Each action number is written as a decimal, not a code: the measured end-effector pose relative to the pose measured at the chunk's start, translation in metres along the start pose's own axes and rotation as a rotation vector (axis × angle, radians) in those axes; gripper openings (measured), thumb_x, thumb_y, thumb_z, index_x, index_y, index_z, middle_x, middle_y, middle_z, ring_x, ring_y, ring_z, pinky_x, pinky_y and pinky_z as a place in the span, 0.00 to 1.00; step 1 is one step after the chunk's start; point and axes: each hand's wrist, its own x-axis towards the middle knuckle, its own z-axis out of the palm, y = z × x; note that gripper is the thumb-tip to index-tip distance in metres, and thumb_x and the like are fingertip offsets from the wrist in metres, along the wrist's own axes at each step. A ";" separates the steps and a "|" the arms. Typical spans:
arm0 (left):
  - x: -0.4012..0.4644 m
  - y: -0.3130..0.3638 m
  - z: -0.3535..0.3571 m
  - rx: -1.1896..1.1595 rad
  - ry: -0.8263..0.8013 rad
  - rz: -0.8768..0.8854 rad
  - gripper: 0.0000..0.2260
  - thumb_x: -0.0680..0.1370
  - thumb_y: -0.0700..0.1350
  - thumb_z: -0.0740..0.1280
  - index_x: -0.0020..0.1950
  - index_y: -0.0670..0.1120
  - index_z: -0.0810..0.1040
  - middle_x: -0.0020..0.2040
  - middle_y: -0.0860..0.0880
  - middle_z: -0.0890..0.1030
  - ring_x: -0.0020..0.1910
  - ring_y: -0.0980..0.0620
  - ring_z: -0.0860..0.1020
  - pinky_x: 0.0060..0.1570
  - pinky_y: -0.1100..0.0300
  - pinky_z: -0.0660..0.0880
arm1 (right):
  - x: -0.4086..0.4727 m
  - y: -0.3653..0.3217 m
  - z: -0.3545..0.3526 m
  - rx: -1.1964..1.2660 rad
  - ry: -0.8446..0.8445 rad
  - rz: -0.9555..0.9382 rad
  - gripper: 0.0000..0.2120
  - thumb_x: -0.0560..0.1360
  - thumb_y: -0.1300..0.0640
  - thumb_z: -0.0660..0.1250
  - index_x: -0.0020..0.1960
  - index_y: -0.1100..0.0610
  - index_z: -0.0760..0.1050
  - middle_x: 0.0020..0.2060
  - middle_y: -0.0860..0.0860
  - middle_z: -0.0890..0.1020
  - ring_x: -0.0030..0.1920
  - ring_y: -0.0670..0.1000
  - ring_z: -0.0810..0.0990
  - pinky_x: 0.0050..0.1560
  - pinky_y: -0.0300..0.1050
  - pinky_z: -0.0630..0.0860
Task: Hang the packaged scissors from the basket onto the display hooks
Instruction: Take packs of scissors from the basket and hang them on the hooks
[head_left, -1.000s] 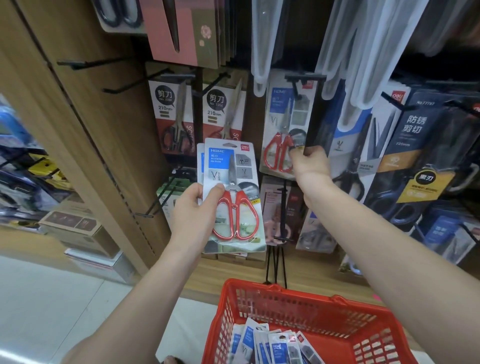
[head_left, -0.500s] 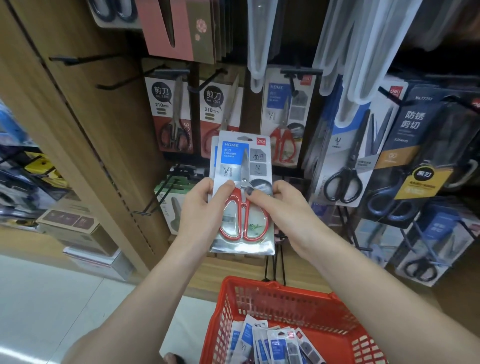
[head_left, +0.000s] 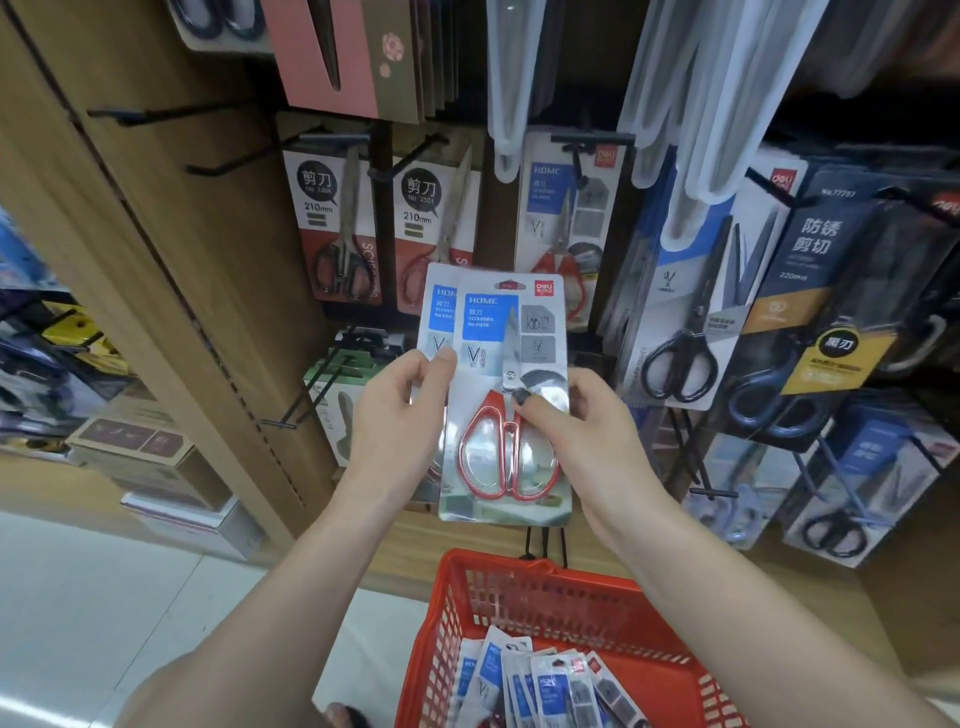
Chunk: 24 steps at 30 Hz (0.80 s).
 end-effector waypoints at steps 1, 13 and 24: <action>0.000 -0.001 -0.001 0.008 0.010 0.008 0.24 0.86 0.54 0.64 0.43 0.34 0.69 0.40 0.45 0.82 0.39 0.56 0.79 0.38 0.60 0.73 | 0.000 0.000 -0.002 0.006 0.005 -0.007 0.10 0.78 0.58 0.74 0.58 0.51 0.80 0.52 0.50 0.87 0.54 0.54 0.86 0.61 0.62 0.81; 0.009 -0.007 -0.015 0.082 0.132 0.004 0.18 0.82 0.49 0.70 0.39 0.44 0.67 0.45 0.36 0.80 0.50 0.39 0.81 0.49 0.42 0.79 | -0.026 -0.010 -0.031 0.165 -0.070 -0.269 0.12 0.76 0.59 0.73 0.51 0.42 0.81 0.50 0.53 0.88 0.51 0.54 0.88 0.47 0.46 0.85; 0.009 -0.007 -0.022 0.101 0.128 -0.026 0.16 0.82 0.52 0.69 0.42 0.45 0.68 0.48 0.38 0.83 0.53 0.39 0.83 0.52 0.30 0.79 | -0.031 -0.014 -0.023 0.153 -0.093 -0.350 0.12 0.73 0.52 0.76 0.55 0.41 0.82 0.51 0.52 0.88 0.53 0.53 0.88 0.50 0.46 0.85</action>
